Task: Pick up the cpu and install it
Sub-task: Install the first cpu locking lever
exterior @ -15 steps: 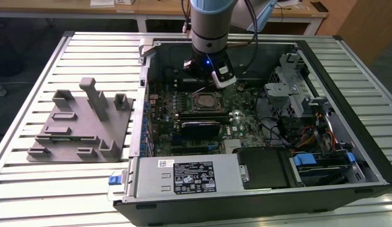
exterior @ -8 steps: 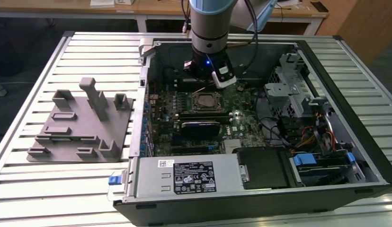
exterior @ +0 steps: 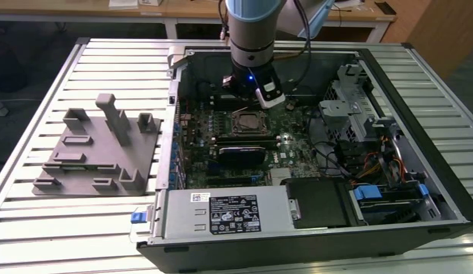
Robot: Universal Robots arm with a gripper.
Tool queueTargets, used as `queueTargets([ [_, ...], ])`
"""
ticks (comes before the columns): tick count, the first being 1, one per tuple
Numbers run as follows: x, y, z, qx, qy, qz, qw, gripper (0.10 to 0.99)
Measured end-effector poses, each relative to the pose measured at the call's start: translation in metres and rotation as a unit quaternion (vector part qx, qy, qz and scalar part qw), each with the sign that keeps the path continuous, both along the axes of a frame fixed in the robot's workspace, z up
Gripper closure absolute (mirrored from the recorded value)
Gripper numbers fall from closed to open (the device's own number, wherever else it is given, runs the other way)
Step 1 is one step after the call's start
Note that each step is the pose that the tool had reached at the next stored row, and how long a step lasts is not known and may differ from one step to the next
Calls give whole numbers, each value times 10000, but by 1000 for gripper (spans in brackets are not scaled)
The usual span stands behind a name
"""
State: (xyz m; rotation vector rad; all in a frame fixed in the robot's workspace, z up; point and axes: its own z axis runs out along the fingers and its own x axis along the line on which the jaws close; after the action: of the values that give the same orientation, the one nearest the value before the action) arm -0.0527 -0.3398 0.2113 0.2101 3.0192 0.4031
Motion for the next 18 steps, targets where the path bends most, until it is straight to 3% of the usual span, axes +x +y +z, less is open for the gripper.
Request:
queueTargets([
  [7, 0, 31, -46, -238, 0, -10, 9997, 980],
  [18, 40, 138, -64, -377, 3, -98, 9992, 980],
])
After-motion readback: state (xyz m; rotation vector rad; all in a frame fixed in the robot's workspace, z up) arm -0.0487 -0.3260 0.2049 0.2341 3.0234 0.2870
